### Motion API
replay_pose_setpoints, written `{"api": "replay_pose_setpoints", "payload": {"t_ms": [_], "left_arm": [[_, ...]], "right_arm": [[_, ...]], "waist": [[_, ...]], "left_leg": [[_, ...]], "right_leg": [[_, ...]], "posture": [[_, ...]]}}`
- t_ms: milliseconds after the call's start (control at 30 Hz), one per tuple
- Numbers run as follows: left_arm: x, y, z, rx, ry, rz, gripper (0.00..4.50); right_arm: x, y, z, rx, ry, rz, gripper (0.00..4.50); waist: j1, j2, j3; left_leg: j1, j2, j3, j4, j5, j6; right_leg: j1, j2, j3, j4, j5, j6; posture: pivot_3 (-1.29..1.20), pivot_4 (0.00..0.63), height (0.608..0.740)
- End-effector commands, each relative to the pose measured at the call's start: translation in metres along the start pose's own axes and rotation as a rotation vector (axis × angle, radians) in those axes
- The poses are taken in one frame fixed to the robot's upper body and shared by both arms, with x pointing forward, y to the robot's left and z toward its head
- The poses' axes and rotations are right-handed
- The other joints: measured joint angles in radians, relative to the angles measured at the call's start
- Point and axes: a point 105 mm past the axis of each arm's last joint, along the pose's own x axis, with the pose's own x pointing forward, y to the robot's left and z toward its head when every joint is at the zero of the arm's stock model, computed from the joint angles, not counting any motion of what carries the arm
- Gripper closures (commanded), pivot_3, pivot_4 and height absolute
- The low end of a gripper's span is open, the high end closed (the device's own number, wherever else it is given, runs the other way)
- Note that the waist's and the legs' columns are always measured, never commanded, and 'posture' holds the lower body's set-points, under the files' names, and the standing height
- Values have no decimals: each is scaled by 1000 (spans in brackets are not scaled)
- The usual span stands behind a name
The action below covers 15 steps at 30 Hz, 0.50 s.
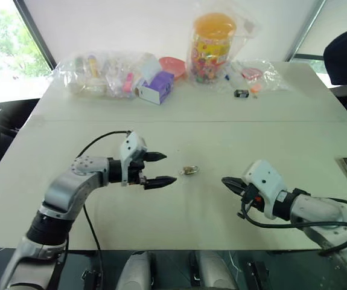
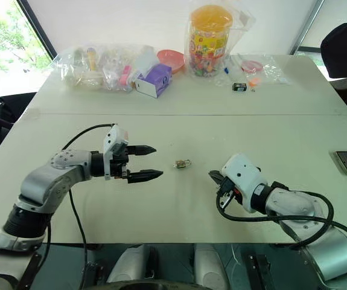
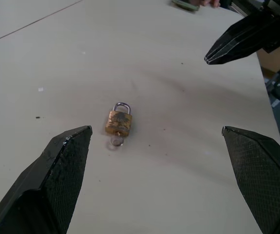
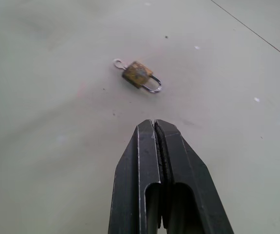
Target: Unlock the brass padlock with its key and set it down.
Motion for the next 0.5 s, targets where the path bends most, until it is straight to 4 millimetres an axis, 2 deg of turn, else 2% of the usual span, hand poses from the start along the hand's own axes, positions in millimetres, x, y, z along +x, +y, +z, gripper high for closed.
{"api": "replay_pose_setpoints", "payload": {"t_ms": [33,233,500], "left_arm": [[-8,-1,14,58,-20,-20,55],[-9,7,24,70,-46,2,55],[-3,0,24,47,-58,-27,55]], "right_arm": [[1,-1,16,-63,-43,28,4500],[5,-12,20,-120,-34,36,4500],[5,-18,25,-153,-38,30,4500]], "waist": [[0,0,0],[2,0,0],[0,0,0]], "left_leg": [[0,0,0,0,0,0],[-1,0,0,0,0,0],[-1,0,0,0,0,0]], "right_leg": [[0,0,0,0,0,0],[0,-1,0,0,0,0],[0,-2,0,0,0,0]], "posture": [[0,150,735],[0,150,735],[0,150,735]]}}
